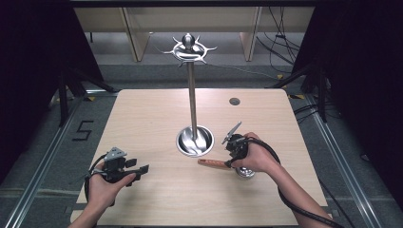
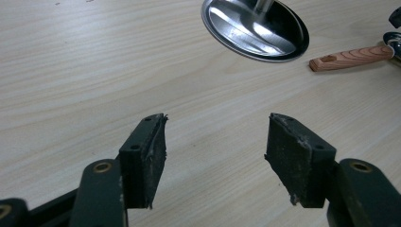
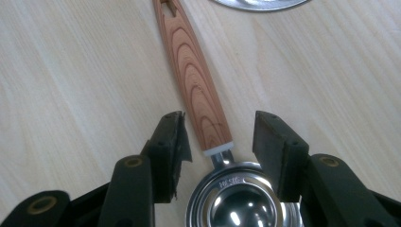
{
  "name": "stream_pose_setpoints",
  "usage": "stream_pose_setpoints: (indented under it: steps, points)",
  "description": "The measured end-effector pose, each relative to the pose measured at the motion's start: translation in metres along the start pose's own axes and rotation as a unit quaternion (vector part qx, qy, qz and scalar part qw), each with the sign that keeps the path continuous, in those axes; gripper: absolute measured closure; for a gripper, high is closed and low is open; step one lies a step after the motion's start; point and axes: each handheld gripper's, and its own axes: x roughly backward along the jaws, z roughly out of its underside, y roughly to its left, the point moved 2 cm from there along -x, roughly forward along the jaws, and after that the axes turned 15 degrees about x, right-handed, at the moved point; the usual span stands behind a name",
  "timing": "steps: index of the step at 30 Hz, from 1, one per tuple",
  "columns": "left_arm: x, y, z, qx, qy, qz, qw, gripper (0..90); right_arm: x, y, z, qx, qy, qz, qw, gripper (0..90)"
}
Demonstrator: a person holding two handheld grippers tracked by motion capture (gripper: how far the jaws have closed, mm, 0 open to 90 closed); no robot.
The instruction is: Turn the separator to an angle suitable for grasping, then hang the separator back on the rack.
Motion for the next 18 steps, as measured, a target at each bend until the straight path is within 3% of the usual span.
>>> stream_pose_setpoints:
  steps: [2, 3, 4, 6, 7, 8, 11, 12, 15, 17, 18]
  points:
    - [0.000, 0.000, 0.001, -0.005, 0.002, 0.001, 1.0000, 37.7, 0.000, 0.000, 0.000, 0.003, 0.002, 0.000, 1.0000, 53.9]
    - [-0.002, -0.001, 0.002, 0.009, -0.011, 0.000, 0.9999, 37.7, 0.001, 0.001, 0.000, -0.002, 0.008, 0.004, 1.0000, 53.6]
    - [-0.001, 0.000, 0.001, -0.001, -0.005, 0.000, 1.0000, 37.7, 0.001, 0.001, -0.001, 0.002, 0.010, 0.005, 0.9999, 53.6]
    - [-0.001, -0.001, 0.002, 0.004, -0.009, 0.000, 1.0000, 37.7, 0.002, 0.001, -0.001, 0.012, 0.018, 0.007, 0.9998, 53.3]
    - [0.001, 0.000, 0.001, -0.006, -0.005, 0.002, 1.0000, 37.7, 0.002, -0.001, -0.002, 0.028, 0.028, 0.004, 0.9992, 52.9]
    - [-0.001, -0.003, 0.001, 0.011, -0.014, 0.006, 0.9998, 37.7, 0.002, -0.001, -0.002, 0.028, 0.028, 0.004, 0.9992, 52.3]
    - [0.001, 0.000, 0.001, -0.005, -0.001, 0.000, 1.0000, 37.6, 0.002, -0.004, -0.003, 0.045, 0.043, -0.001, 0.9981, 51.3]
    - [-0.001, -0.001, 0.001, 0.010, -0.014, -0.003, 0.9998, 37.7, 0.002, -0.005, -0.004, 0.048, 0.046, -0.003, 0.9978, 51.3]
    - [0.000, 0.001, 0.000, 0.002, -0.001, -0.001, 1.0000, 37.6, -0.002, -0.010, -0.006, 0.073, 0.052, -0.010, 0.9959, 51.3]
    - [0.002, 0.000, 0.000, -0.006, 0.001, -0.003, 1.0000, 37.6, -0.003, -0.009, -0.007, 0.073, 0.058, -0.014, 0.9955, 51.3]
    - [0.000, -0.001, 0.000, 0.001, -0.013, 0.000, 0.9999, 37.7, -0.005, -0.008, -0.007, 0.075, 0.064, -0.017, 0.9949, 51.3]
